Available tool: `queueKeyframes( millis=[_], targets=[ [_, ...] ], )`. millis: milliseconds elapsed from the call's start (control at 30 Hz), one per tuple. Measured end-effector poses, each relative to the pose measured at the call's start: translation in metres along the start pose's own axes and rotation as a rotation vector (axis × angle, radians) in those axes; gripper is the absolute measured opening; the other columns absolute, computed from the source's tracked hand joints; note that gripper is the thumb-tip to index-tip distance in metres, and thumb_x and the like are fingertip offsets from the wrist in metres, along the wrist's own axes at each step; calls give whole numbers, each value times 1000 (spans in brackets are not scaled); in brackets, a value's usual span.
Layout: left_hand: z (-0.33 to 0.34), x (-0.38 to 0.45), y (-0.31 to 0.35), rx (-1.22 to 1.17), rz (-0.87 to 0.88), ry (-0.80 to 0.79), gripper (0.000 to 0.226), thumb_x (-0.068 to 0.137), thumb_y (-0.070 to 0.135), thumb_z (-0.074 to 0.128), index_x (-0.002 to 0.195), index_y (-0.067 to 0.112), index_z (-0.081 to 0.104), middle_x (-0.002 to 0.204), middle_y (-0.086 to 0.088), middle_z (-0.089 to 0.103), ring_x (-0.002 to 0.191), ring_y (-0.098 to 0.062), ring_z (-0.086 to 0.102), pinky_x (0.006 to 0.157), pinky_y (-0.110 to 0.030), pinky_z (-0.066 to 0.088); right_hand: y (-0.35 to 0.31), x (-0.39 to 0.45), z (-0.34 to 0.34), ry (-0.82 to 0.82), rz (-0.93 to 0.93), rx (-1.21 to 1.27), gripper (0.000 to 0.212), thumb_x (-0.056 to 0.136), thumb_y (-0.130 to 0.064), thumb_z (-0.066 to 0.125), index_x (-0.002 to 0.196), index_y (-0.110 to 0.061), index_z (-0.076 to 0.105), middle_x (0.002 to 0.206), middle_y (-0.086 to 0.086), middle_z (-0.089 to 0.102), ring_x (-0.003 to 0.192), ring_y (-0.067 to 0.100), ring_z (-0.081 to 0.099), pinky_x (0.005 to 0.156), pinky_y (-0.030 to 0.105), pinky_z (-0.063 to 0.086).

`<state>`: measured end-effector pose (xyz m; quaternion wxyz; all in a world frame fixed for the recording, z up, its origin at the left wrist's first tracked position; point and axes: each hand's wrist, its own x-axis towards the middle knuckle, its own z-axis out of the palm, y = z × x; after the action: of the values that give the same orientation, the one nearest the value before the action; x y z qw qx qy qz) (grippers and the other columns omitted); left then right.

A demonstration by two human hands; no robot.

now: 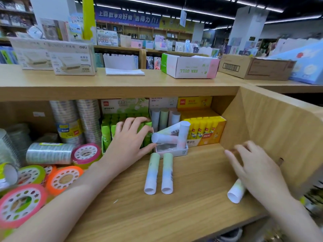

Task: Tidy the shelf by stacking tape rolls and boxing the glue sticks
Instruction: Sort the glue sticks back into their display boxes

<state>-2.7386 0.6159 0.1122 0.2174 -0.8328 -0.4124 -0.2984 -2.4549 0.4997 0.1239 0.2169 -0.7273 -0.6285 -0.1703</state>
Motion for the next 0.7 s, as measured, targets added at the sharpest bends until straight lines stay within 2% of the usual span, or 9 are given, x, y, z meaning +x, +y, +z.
queueKeyframes(
  millis=[67,133,200,300,333,400,467,567,700],
  targets=[
    [0,0,0,2,13,7,47,82,54,38,100,18,61,117,-7,55,107,-22,39,83,-37,30,-5,-23,1,-87,69,-185,51,90,-52,28,93,-17,65,85,0,50,87,24,49,52,27,31],
    [-1,1,1,-6,21,16,46,82,54,39,98,17,61,117,-8,55,105,-23,39,82,-35,25,-14,-25,-2,-125,179,-109,41,92,-48,33,77,-19,58,81,-4,46,89,21,44,57,29,33],
    [0,0,1,-11,21,18,46,82,53,40,98,16,61,117,-9,55,105,-24,39,82,-35,25,-22,-18,1,-177,176,55,34,91,-42,44,64,-22,46,77,-7,40,91,20,41,63,31,34],
    [-1,0,1,-11,15,7,47,82,54,39,98,16,61,118,-9,55,106,-24,39,83,-36,26,-32,-9,12,-249,15,325,14,86,-30,60,83,-17,65,99,-4,49,95,17,46,73,26,37],
    [-1,0,1,-12,15,7,47,82,53,39,98,16,61,118,-9,55,106,-24,38,83,-36,25,-36,-7,11,-272,-29,412,15,81,-28,66,93,-17,65,106,-5,47,91,12,50,73,20,38],
    [-2,0,1,-14,16,8,46,82,53,39,98,16,61,118,-9,55,107,-24,38,84,-35,24,-39,-1,6,-357,-60,527,38,72,-27,76,106,-26,58,110,-8,44,81,6,55,69,12,43],
    [-2,0,2,-14,14,5,45,82,53,39,98,17,61,118,-9,55,107,-23,38,85,-35,24,-42,5,2,-422,-70,512,48,67,-25,80,107,-27,54,103,-8,49,79,9,58,70,16,46],
    [-1,0,2,-18,7,2,45,82,52,38,98,17,60,119,-8,55,108,-23,39,84,-37,27,-47,9,2,-365,-110,557,38,68,-16,79,98,-26,57,90,-6,59,78,8,59,69,18,49],
    [-1,0,1,-19,5,4,44,82,52,37,97,17,60,119,-7,54,107,-23,40,82,-39,31,-54,14,0,-219,-70,1030,29,77,-8,70,97,-27,60,94,-8,64,86,5,63,76,19,53]
  ],
)
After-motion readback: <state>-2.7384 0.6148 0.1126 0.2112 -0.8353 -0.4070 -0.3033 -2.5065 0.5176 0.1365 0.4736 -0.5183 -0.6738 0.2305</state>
